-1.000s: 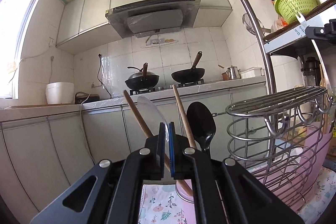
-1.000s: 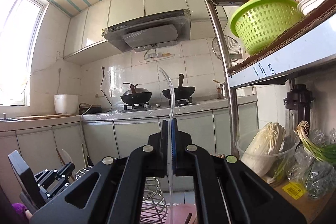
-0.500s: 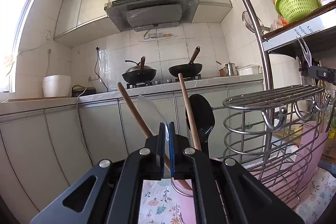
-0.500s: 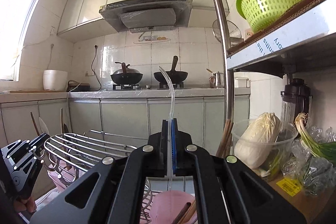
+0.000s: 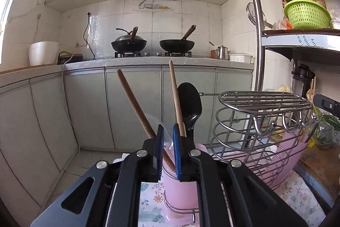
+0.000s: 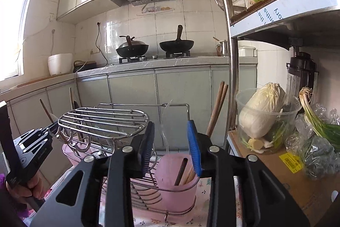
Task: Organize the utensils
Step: 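Lower the clear spoon into the pink cup with left tool while right tool drops the fork there, then release the utensils and lower both open tools to the gold spoon and dark chopstick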
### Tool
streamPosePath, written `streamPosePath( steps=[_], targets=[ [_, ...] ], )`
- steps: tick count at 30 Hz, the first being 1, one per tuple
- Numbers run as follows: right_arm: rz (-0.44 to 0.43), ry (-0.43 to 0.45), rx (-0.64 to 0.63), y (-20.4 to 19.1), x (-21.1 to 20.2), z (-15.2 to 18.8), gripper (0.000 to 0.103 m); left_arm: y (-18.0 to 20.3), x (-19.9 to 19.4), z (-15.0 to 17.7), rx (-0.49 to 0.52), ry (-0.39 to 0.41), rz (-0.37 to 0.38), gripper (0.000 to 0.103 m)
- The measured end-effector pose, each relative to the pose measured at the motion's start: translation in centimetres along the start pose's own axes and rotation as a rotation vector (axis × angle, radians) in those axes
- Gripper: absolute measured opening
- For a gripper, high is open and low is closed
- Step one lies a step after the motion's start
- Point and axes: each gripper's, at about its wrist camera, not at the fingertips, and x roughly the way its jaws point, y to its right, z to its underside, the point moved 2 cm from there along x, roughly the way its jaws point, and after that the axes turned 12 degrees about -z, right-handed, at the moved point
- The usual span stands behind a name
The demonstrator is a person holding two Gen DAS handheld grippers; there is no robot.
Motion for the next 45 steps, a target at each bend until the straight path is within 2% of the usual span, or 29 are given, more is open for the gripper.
streamPosePath(
  steps=[5, 10, 15, 17, 21, 26, 34, 38, 42, 45],
  targets=[
    [-0.014, 0.051, 0.033, 0.0, -3.0, 0.0, 0.033, -0.3, -1.6, -0.6, -0.007, 0.001, 0.023, 0.026],
    [-0.034, 0.064, 0.088, 0.5, -5.2, 0.9, 0.032, -0.2, -3.5, -0.9, -0.005, 0.032, 0.031, 0.029],
    [-0.077, -0.017, 0.15, 0.9, -4.5, 3.2, 0.013, -0.6, -5.3, -0.5, -0.046, 0.026, 0.028, 0.029],
    [-0.115, -0.058, 0.187, 1.0, -3.6, 3.9, 0.009, -0.8, -6.0, -0.1, -0.052, 0.02, 0.021, 0.029],
    [-0.164, -0.111, 0.225, 1.1, -1.8, 4.6, 0.006, -1.0, -7.1, 1.6, -0.043, -0.03, 0.022, 0.029],
    [-0.172, -0.136, 0.279, 2.4, 0.1, 4.6, 0.006, -0.4, -7.6, 4.3, 0.005, -0.108, 0.022, 0.029],
    [-0.105, -0.148, 0.297, 5.0, 2.1, 3.6, 0.006, 1.0, -7.3, 6.3, 0.035, -0.164, 0.042, 0.029],
    [-0.107, -0.151, 0.305, 5.2, 2.1, 3.6, 0.006, 1.4, -7.0, 6.4, 0.03, -0.195, 0.053, 0.029],
    [-0.123, -0.143, 0.305, 4.4, 1.0, 3.8, 0.006, 1.4, -6.4, 6.6, 0.012, -0.264, 0.07, 0.029],
    [-0.129, -0.144, 0.283, 3.6, 0.1, 4.0, 0.006, 1.8, -6.1, 7.0, 0.039, -0.305, 0.058, 0.029]
  ],
)
